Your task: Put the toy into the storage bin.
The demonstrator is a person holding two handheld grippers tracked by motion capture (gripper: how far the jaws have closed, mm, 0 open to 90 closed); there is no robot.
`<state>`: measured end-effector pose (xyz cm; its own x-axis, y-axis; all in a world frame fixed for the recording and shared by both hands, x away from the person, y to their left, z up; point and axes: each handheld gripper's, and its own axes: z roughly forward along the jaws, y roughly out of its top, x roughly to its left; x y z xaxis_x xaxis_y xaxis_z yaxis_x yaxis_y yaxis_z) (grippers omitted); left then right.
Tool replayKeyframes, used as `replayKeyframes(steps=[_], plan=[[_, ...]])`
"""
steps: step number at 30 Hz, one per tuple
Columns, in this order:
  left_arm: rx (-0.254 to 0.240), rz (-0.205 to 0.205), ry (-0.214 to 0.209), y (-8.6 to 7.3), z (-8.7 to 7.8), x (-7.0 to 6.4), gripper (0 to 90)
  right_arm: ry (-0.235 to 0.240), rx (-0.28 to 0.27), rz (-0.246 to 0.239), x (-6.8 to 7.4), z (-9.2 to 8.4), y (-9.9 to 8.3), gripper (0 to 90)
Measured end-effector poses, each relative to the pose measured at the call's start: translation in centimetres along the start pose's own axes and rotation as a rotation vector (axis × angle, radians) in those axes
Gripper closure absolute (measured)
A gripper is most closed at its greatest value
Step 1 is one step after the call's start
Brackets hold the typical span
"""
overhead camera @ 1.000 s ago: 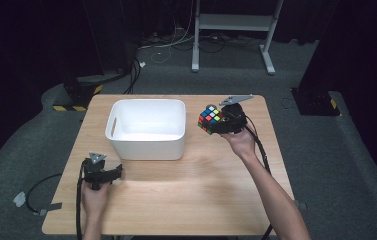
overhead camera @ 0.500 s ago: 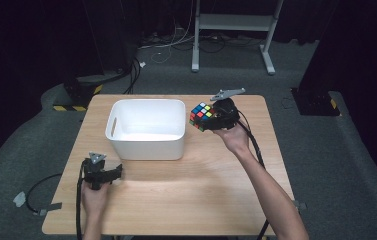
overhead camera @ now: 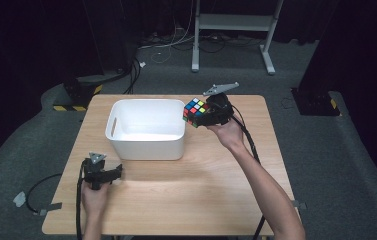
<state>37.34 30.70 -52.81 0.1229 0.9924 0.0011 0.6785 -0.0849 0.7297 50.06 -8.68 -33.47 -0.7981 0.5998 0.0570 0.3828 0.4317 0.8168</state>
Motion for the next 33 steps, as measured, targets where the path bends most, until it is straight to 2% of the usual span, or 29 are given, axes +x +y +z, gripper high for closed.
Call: replayKeyframes(steps=[7, 15, 23, 33], plan=[[0.001, -0.001, -0.001, 0.0, 0.0, 0.0, 15.5, 0.005, -0.001, 0.002, 0.1, 0.3, 0.5, 33.6], [0.000, 0.001, 0.001, 0.0, 0.0, 0.0, 15.6, 0.002, 0.001, -0.019, 0.5, 0.7, 1.6, 33.6], [0.000, 0.001, 0.001, 0.0, 0.0, 0.0, 15.6, 0.019, -0.008, -0.020, 0.9, 1.0, 2.6, 33.6], [0.000, 0.002, 0.001, 0.0, 0.0, 0.0, 15.6, 0.022, -0.005, -0.034, 1.5, 2.4, 3.6, 33.6]])
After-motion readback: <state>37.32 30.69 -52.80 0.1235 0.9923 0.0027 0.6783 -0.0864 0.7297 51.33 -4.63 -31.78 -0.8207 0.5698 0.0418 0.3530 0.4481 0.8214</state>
